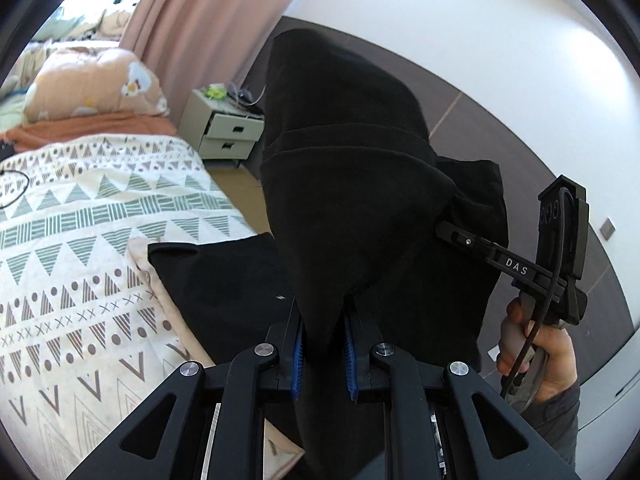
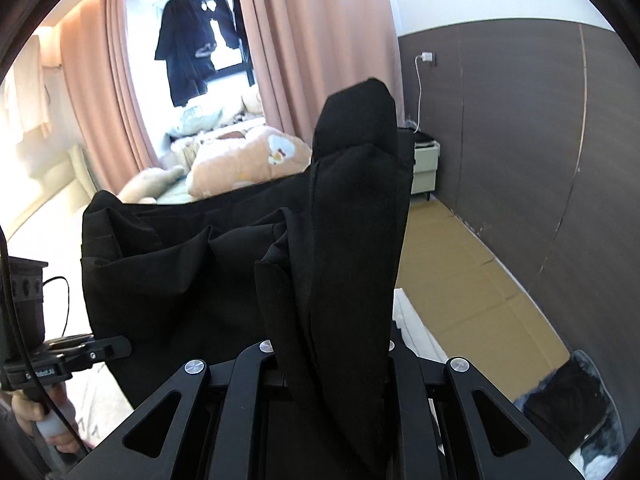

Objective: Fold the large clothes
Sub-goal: 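Carry the shirt to the beige cloth stack and lower it with both grippers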

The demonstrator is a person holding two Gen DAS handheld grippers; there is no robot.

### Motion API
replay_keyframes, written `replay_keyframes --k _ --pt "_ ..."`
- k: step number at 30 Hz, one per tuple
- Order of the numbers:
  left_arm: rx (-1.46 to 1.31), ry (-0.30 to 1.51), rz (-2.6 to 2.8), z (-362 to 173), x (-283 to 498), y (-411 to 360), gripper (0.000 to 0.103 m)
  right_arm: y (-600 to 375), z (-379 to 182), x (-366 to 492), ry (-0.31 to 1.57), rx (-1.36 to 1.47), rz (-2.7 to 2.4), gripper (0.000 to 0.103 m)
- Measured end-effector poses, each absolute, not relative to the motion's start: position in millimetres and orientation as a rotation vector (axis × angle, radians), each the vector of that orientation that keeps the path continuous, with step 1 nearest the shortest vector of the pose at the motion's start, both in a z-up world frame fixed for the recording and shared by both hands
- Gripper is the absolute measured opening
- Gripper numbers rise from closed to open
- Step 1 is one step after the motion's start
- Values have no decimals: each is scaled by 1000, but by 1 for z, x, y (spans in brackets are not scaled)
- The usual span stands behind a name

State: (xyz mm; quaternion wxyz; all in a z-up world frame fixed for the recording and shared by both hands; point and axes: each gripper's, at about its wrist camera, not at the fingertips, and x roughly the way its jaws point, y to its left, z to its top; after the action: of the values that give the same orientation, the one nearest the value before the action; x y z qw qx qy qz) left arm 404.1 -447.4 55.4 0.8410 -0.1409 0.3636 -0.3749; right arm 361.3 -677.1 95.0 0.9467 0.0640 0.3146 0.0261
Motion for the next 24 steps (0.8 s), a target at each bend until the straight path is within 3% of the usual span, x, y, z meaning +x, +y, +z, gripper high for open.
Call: replay_keyframes --k 9,11,12,14,18,21,24 --pt "-319 857 -769 5 475 -447 18 -690 37 439 765 123 -9 15" --pt "-329 895 -757 -12 492 -449 20 -694 19 456 802 132 -75 21" --pt "-320 923 -730 -22 501 -451 22 -693 9 464 814 122 -109 36" --pt "-264 981 -652 -39 515 -457 29 -701 -15 481 862 96 -196 54" --pt "-282 1028 -662 -62 525 -449 43 -720 -40 465 943 58 -304 55" --pt "-325 1003 -639 -67 524 -432 61 -734 -32 427 934 70 -335 55" --pt "-342 1003 -638 -70 517 -426 61 -751 -24 378 910 157 -384 55"
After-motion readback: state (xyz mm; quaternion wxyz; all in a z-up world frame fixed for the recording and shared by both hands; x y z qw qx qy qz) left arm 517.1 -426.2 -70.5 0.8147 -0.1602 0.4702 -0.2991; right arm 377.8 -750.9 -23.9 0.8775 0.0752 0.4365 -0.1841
